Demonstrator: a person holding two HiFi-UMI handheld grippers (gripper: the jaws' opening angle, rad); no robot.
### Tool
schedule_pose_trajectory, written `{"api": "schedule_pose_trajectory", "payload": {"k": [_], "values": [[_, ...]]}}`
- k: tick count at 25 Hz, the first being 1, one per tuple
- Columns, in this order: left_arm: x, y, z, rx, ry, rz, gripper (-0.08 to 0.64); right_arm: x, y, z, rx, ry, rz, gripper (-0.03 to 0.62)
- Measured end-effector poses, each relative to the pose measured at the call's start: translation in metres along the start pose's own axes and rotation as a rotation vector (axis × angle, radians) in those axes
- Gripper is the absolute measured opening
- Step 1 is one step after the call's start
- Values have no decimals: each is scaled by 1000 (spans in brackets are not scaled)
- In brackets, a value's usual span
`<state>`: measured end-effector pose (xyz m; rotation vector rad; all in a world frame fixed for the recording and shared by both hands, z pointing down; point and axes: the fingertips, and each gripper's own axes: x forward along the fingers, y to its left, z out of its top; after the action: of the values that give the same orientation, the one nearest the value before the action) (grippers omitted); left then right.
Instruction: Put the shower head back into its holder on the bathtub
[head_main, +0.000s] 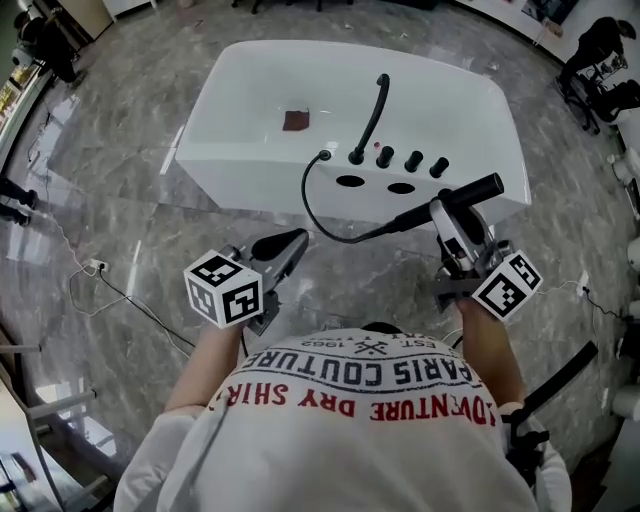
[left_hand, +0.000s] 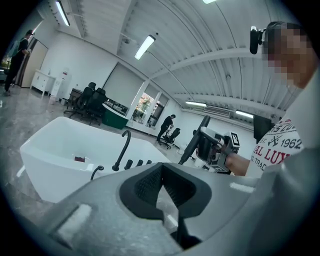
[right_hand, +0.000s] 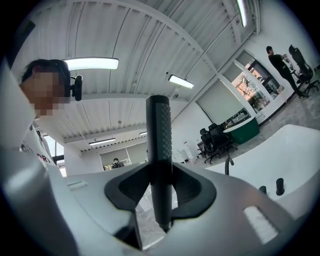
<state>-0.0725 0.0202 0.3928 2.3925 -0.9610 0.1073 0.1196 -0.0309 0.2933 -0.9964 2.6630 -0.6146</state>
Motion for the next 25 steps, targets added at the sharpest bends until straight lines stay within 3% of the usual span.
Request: {"api": "schedule_pose_trajectory", "payload": {"k": [3, 7, 15, 21, 25], "values": [[6, 2, -16, -16, 34, -10, 2, 1, 3, 5, 2, -18, 6, 140], [18, -3, -8, -24, 52, -68, 2, 11, -3, 27, 25, -54, 5, 140], [61, -1, 0, 35, 97, -100, 2, 31, -40, 29, 70, -39, 35, 140], [104, 37, -15, 88, 157, -45, 2, 62, -71, 22, 132, 10, 61, 140], [134, 61, -26, 90, 194, -30, 2, 78, -84, 31, 117, 41, 83, 140]]}}
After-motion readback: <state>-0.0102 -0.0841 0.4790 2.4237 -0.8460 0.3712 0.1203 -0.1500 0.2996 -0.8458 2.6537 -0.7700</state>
